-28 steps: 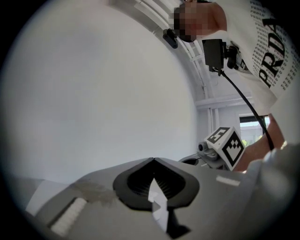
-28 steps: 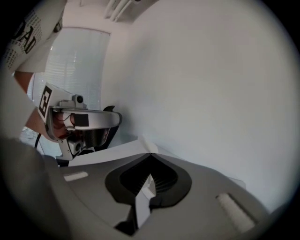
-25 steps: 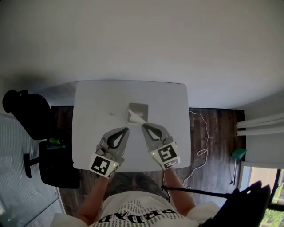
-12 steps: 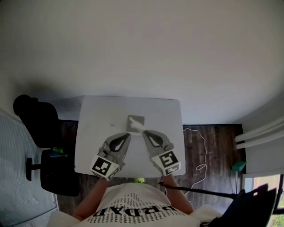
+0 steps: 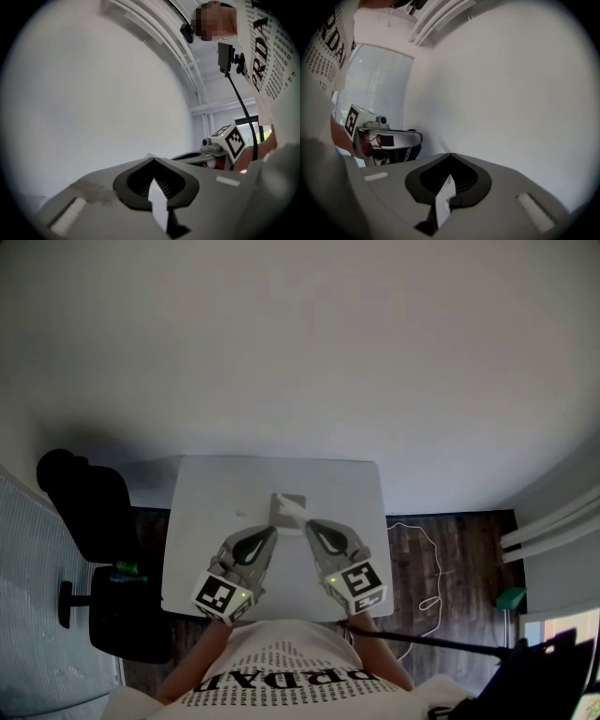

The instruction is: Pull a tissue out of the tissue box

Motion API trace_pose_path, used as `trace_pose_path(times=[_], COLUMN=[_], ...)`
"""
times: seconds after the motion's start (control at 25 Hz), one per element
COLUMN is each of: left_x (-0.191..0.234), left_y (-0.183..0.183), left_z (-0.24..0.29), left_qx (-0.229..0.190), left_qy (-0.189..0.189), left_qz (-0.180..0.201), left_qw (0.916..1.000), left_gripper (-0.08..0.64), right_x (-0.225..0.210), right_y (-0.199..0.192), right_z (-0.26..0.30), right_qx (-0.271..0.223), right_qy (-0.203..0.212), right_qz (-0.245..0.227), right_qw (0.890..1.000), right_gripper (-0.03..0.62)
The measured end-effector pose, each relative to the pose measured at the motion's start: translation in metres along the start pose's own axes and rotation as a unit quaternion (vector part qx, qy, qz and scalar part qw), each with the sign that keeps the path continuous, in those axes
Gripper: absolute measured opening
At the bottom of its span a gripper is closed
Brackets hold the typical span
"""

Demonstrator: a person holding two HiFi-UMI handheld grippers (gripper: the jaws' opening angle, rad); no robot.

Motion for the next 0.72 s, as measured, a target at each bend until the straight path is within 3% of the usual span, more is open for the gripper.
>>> trace_pose_path(times=[0.4, 0.72], left_x=[-0.0023, -0.0033], left_y=[0.002, 0.0024], left_z=[0.0025, 0.0041], left_qx=[-0.003, 0.0], left_qy=[-0.009, -0.009], left_qz=[0.01, 0.004], left_qw=[0.9999, 1.0], left_gripper=[-0.003, -0.003], right_x=[0.0022, 0.0036], right_y=[0.0024, 0.0077], right_z=[0.0015, -0.0011], right_qx=[-0.027, -0.015], right_qy=[0.003, -0.002], right_qz=[-0.008, -0.002], right_qw=[1.0, 1.0], right_gripper=[0.009, 0.009])
Point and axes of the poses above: the fingertips, and each gripper's own axes: z forward along the fingers, x to its left, y out of its top, the point moved 4 cm from there along -z, backward along the fingers, and after that the axes turned 12 degrees about -y, right-handed, at the moved point
